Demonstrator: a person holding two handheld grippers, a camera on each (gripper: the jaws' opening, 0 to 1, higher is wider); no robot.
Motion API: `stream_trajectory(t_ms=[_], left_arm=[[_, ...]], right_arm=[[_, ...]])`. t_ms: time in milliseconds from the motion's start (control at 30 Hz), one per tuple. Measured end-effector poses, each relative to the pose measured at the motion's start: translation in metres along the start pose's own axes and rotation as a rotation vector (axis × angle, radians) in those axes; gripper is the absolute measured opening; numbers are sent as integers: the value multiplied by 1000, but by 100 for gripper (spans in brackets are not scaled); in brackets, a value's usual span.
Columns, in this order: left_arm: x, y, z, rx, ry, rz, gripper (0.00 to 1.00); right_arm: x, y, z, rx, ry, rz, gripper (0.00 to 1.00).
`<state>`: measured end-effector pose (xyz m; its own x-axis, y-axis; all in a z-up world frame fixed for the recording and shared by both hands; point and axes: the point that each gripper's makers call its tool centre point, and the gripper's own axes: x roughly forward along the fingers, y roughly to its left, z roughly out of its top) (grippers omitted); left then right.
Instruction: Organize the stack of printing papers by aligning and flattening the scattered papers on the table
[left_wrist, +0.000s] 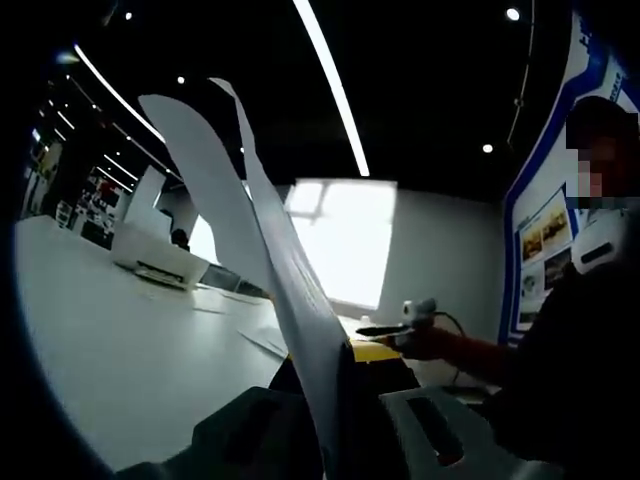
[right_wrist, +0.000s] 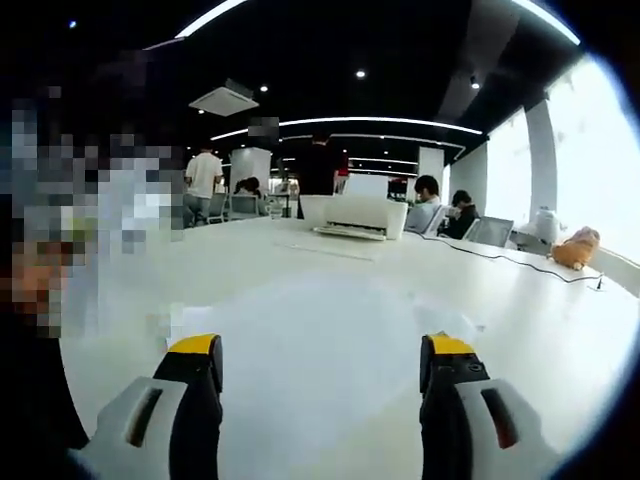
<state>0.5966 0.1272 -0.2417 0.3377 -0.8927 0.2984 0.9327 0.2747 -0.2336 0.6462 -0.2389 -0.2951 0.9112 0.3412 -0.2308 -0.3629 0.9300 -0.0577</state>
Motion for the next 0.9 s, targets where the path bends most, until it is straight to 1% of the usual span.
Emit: stream_trajectory(t_ms=[333,433,567,900], left_arm=[[1,-1,-2,5,9,-1,6],[1,-1,-2,4,10,-1,6],[1,-1,-3,4,12,-2,6],[1,-1,-3,3,15,-2,6]], right_arm=[[12,-4,1,0,14,9,76],[16,-10,-1,-16,31,3,76],[18,-18,0,0,29,-6,75],[29,-27,-3,1,59,-10,75]])
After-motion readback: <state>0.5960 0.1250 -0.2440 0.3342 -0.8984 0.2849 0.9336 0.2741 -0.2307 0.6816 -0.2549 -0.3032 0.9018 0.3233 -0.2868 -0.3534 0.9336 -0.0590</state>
